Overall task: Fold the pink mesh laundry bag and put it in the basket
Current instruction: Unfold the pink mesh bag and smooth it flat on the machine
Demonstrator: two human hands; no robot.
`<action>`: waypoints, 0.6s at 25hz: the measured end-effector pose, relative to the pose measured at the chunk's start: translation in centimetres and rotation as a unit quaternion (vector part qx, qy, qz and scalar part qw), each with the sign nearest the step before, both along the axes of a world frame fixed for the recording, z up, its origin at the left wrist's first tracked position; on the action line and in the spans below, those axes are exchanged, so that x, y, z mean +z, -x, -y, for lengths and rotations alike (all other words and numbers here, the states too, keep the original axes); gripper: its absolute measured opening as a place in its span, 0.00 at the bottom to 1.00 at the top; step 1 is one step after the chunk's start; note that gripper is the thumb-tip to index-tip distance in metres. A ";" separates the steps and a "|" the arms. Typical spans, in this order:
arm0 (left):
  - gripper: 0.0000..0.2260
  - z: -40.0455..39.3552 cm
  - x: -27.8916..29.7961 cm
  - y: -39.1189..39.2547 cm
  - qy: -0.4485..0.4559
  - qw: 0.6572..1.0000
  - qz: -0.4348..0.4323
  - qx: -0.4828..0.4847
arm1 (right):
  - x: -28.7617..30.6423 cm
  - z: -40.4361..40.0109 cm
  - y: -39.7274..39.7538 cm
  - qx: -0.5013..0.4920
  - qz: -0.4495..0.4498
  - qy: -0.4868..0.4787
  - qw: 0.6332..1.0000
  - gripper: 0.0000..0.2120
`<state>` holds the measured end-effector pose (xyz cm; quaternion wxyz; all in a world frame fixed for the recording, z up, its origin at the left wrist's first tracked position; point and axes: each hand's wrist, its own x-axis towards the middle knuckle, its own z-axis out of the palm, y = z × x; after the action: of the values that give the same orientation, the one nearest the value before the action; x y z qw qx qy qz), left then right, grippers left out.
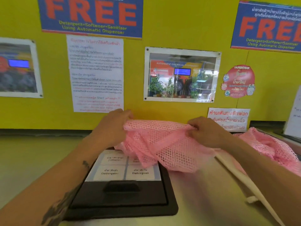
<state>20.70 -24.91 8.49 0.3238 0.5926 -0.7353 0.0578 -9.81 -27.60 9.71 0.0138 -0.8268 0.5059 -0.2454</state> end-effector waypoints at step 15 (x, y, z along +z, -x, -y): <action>0.10 -5.2 2.4 -2.4 -0.338 0.939 0.064 0.025 | -3.3 -2.9 0.3 0.054 -0.137 -0.198 0.969 0.35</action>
<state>23.06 -19.71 10.88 0.0551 0.6805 -0.7156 -0.1478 -10.13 -24.72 6.46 0.1210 -0.8597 0.4957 -0.0235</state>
